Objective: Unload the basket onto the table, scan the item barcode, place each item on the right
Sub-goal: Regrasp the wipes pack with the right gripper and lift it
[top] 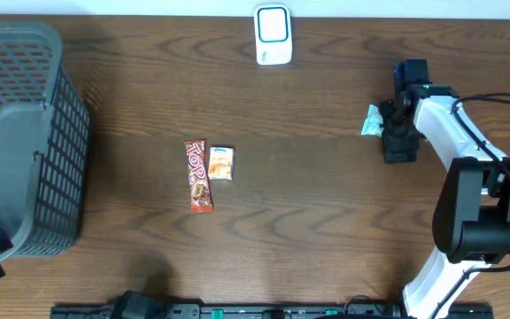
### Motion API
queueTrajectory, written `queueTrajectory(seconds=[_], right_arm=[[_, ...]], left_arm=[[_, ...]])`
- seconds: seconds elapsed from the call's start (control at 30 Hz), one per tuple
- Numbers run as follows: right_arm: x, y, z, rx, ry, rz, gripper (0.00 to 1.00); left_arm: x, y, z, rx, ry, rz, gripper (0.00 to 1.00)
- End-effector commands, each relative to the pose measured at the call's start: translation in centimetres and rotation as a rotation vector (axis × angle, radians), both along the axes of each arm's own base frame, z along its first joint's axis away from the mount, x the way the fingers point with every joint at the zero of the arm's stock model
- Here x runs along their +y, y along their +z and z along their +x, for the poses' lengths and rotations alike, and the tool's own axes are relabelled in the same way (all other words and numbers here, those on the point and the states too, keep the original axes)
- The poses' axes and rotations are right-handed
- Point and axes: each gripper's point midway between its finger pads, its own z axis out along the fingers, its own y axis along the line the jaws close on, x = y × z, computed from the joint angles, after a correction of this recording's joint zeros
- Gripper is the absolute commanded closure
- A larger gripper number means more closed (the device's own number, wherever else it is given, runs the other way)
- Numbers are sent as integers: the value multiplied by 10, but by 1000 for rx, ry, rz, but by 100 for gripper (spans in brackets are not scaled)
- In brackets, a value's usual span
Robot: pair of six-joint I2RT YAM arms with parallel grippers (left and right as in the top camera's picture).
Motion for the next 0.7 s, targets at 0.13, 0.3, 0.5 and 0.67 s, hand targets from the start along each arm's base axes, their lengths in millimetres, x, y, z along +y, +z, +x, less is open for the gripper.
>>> queueTrajectory(seconds=[0.13, 0.3, 0.5, 0.67], right_arm=[[1, -5, 4, -26, -158, 18, 1], [-8, -10, 6, -30, -216, 25, 1], [-20, -18, 11, -39, -247, 39, 1], [-26, -43, 19, -35, -232, 66, 1]], left_arm=[[2, -1, -3, -8, 7, -13, 2], [2, -1, -3, -8, 7, -13, 2], [2, -1, -3, -8, 7, -13, 2], [2, -1, -3, -8, 7, -13, 2]])
